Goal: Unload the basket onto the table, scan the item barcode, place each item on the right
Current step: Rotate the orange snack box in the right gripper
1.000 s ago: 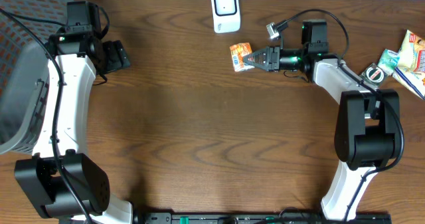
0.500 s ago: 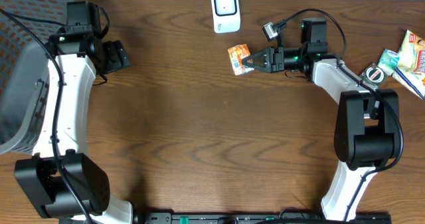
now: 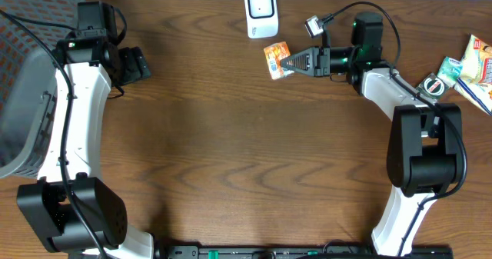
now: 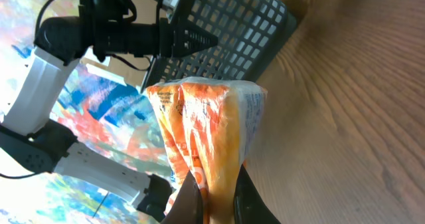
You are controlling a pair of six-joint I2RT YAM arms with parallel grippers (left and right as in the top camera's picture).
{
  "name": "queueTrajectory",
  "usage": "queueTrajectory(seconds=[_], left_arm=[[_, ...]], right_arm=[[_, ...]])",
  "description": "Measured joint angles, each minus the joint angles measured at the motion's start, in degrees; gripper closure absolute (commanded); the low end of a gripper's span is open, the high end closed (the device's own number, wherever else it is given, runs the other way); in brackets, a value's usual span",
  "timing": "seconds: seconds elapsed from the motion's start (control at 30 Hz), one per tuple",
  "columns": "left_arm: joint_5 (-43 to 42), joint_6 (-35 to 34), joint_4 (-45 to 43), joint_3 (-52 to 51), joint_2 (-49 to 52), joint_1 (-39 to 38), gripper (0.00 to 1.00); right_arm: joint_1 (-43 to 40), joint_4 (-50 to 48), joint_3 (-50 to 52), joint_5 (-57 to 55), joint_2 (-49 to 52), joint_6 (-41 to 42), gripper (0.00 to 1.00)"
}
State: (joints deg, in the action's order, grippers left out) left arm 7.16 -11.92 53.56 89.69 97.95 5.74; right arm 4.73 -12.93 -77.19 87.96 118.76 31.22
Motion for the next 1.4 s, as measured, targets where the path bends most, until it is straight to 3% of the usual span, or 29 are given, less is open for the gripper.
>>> queueTrajectory(seconds=[1.4], left_arm=[[0.0, 0.0, 0.0, 0.0, 0.0, 0.0, 0.02]], right_arm=[[0.7, -0.5, 0.0, -2.1, 0.0, 2.9, 0.99]])
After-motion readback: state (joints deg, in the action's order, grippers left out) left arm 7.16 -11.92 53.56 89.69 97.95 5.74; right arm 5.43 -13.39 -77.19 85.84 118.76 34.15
